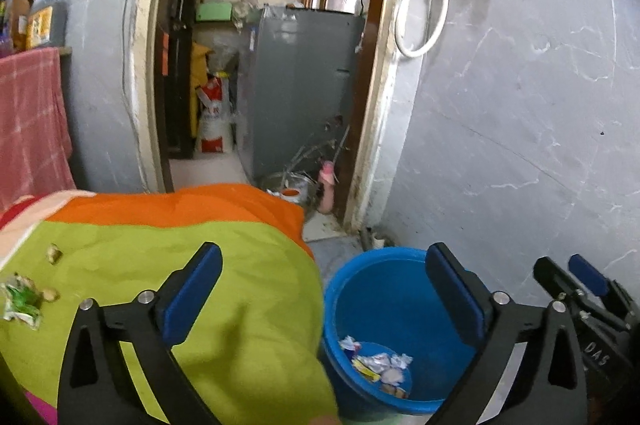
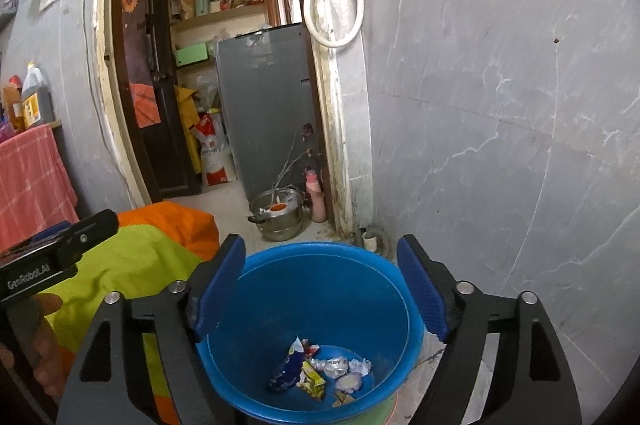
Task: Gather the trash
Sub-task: 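Move both grippers back over the remaining trash on the blanket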
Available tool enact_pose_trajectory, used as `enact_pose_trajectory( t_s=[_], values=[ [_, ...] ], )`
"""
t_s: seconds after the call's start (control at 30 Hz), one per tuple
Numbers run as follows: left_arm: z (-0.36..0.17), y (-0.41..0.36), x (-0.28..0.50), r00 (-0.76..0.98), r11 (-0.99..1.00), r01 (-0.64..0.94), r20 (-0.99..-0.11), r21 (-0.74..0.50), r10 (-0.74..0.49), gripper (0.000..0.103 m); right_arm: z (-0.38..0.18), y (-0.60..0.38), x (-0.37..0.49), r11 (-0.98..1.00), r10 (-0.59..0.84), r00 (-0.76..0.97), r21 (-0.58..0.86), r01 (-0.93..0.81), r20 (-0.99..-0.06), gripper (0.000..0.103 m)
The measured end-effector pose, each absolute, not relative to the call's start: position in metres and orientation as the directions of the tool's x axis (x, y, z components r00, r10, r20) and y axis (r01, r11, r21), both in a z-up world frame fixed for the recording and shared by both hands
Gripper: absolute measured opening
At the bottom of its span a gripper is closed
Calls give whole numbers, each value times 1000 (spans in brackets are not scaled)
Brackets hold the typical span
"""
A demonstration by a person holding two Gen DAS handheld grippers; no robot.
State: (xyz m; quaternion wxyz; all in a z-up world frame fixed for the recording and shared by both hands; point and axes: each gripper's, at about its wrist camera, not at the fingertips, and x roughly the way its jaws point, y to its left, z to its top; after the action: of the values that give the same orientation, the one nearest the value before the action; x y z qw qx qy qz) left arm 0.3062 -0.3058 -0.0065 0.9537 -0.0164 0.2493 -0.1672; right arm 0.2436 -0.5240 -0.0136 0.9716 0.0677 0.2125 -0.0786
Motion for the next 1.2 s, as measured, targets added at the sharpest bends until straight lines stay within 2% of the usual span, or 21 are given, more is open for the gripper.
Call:
enact_pose_trajectory(
  t_s=[0.17,0.23,0.83,1.2],
  values=[
    [-2,-293,298,849,952,290,-433,-96,-303,101,-5,-521,240,978,-128,902,97,183,-412,100],
    [0,-287,295,852,952,289,-426,-99,-303,101,-2,-517,236,979,-130,905,93,182,-404,103],
    [35,-241,259,897,961,263,-344,-91,-278,101,37,-480,212,987,-113,926,65,145,-359,103],
    [66,-175,231,935,980,183,-293,-75,-197,101,63,-421,203,996,-33,946,63,56,-324,103]
  ],
)
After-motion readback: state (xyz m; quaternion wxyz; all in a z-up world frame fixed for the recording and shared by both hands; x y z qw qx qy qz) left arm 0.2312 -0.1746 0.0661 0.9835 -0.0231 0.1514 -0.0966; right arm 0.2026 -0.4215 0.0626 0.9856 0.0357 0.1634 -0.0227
